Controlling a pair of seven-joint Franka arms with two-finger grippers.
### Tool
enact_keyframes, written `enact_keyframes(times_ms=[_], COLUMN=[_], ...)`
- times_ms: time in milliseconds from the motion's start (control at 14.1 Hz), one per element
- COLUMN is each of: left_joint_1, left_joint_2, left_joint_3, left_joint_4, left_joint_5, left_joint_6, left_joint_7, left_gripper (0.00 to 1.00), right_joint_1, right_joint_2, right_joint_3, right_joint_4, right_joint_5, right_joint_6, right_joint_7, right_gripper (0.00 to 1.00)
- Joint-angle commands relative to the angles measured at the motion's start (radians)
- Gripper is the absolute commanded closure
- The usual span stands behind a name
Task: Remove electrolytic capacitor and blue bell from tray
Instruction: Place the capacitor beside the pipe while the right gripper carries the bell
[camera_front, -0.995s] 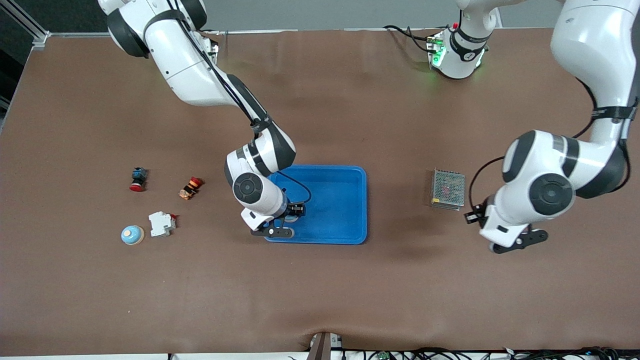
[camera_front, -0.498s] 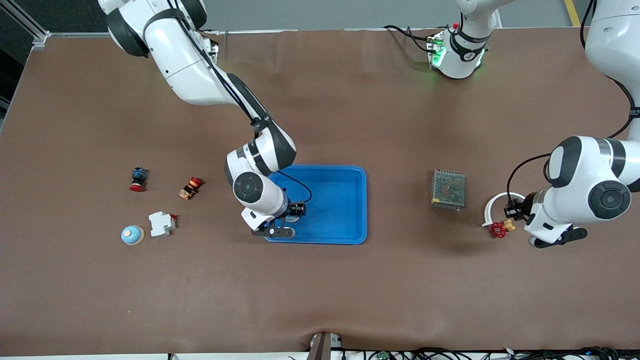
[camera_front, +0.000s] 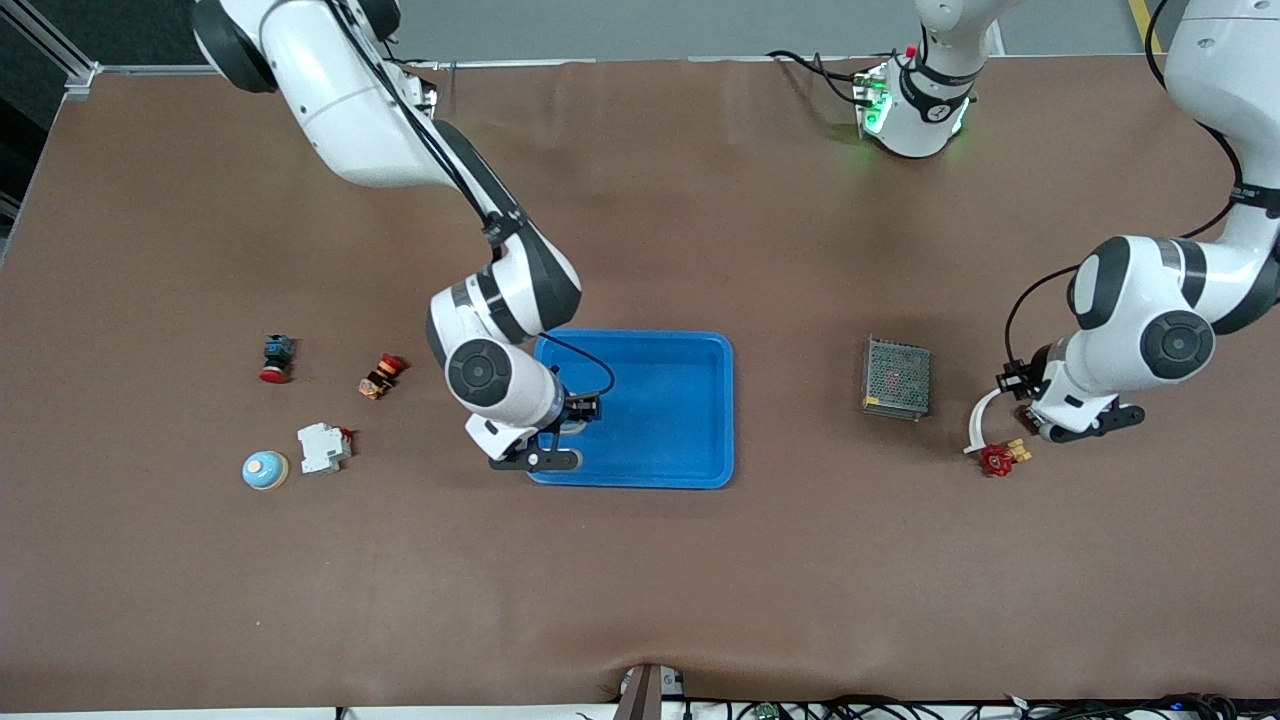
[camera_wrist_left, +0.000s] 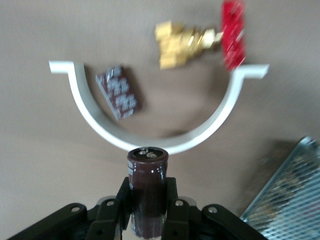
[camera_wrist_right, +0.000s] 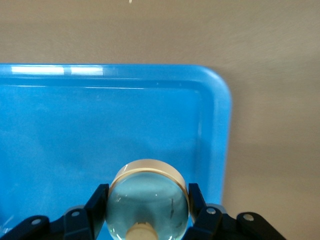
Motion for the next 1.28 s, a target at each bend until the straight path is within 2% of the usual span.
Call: enact_keyframes(times_ms=[0,213,426,569,924,995,1066,1137,1208], left_joint_1=[0.025,0.060,0.061,0.060,0.060,0.058,0.057,0.058,0.060], left_joint_2=[-0.098,-0.089,-0.047,-0.040,0.008,0.011,0.011,0.003,-0.004], left_joint_3=[-0.010,-0.010,-0.010,-0.012,-0.009,-0.010,-0.010,-0.012,-0.012], left_joint_4=[-0.128,-0.192,-0.208,-0.208,-0.206,-0.203,-0.198,-0.192,-0.176], left_joint_5=[0.018,0.019,0.018,0.018,0.018,0.018,0.018,0.019,0.019], left_joint_6=[0.036,0.143,0.229,0.234,0.262,0.262,0.262,0.259,0.253], left_joint_7=[0.003,0.003,-0.003,-0.019,-0.021,-0.021,-0.021,-0.015,-0.004], left_gripper=[1.00,1.00,1.00,1.00,1.00,0.74,0.31,0.03,0.00], right_joint_1=[-0.057,-0.120,-0.177,-0.215,-0.369,-0.396,-0.421,-0.444,-0.470], right_joint_2=[-0.085,-0.148,-0.191,-0.217,-0.248,-0.250,-0.251,-0.251,-0.250], right_joint_3=[0.012,0.012,0.012,0.012,0.012,0.012,0.012,0.012,0.012], right_joint_4=[-0.024,-0.024,-0.024,-0.025,-0.036,-0.047,-0.048,-0.051,-0.060], right_joint_5=[-0.016,-0.024,-0.085,-0.134,-0.151,-0.160,-0.167,-0.167,-0.167], right_joint_6=[-0.091,-0.194,-0.275,-0.310,-0.340,-0.338,-0.338,-0.338,-0.335], right_joint_7=[-0.099,-0.243,-0.369,-0.476,-0.867,-0.925,-0.970,-1.018,-1.068], right_gripper=[0.61,0.61,0.61,0.61,0.61,0.61,0.61,0.61,0.61])
